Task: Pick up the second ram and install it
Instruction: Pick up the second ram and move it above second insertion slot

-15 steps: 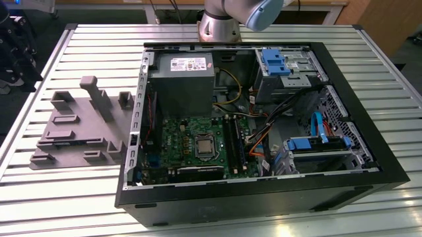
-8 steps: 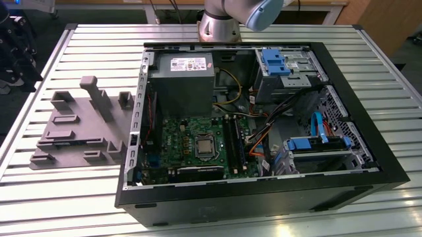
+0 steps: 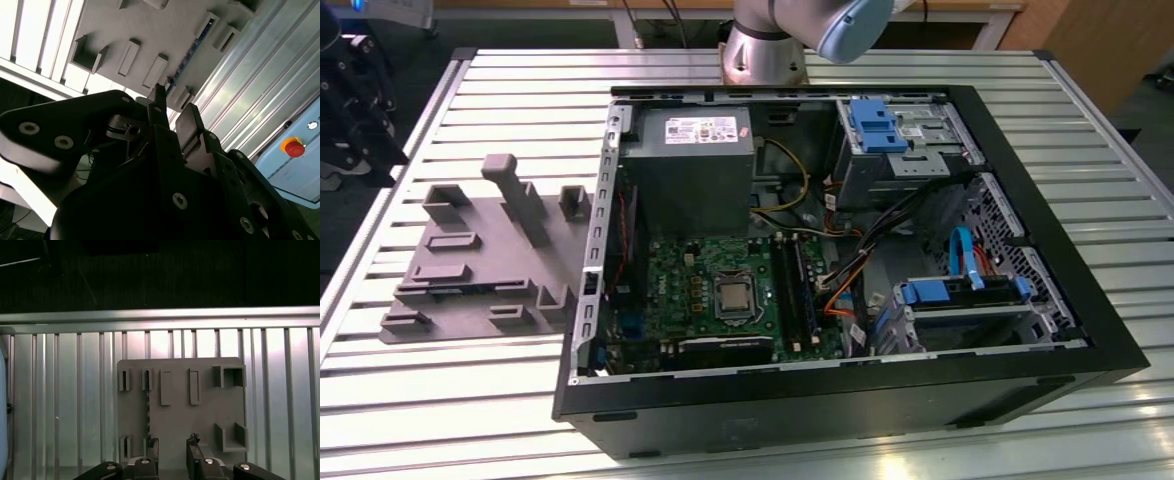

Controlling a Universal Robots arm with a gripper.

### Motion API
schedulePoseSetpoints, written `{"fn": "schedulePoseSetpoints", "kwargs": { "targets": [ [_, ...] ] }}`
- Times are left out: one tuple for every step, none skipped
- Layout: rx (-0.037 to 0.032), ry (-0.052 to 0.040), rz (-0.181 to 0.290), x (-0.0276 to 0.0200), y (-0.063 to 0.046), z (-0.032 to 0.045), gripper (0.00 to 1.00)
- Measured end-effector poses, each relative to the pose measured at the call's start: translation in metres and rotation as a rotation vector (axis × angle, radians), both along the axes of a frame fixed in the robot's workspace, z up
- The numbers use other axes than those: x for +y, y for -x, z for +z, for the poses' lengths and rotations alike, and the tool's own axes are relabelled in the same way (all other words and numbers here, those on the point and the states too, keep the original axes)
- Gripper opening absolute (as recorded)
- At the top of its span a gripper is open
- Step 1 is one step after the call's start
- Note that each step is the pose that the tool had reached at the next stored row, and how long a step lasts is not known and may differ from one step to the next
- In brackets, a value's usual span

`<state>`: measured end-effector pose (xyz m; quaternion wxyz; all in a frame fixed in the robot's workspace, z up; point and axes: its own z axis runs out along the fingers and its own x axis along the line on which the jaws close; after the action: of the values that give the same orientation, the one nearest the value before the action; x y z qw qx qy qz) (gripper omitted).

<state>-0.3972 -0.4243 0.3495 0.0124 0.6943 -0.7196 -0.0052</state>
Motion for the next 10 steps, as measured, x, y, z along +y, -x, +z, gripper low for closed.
{"fn": "schedulePoseSetpoints", "kwargs": {
  "targets": [
    [0.0,0.0,0.0,0.0,0.0,-0.0004,0.36],
    [0.0001,0.0,0.0,-0.0001,0.0,-0.0006,0.36],
    [0.0,-0.0003,0.0,0.0,0.0,-0.0009,0.36],
    [0.0,-0.0005,0.0,0.0,0.0,-0.0014,0.36],
    [0.0,-0.0006,0.0,0.0,0.0,-0.0015,0.36],
    [0.0,-0.0005,0.0,0.0,0.0,-0.0016,0.36],
    [-0.0001,-0.0008,0.0,0.0,0.0,-0.0019,0.36],
    [-0.0001,-0.0009,0.0,0.0,0.0,-0.0021,0.36],
    [0.0,-0.001,0.0,0.0,0.0,-0.0022,0.36],
    [-0.0001,-0.001,0.0,0.0,0.0,-0.0025,0.36]
  ]
}}
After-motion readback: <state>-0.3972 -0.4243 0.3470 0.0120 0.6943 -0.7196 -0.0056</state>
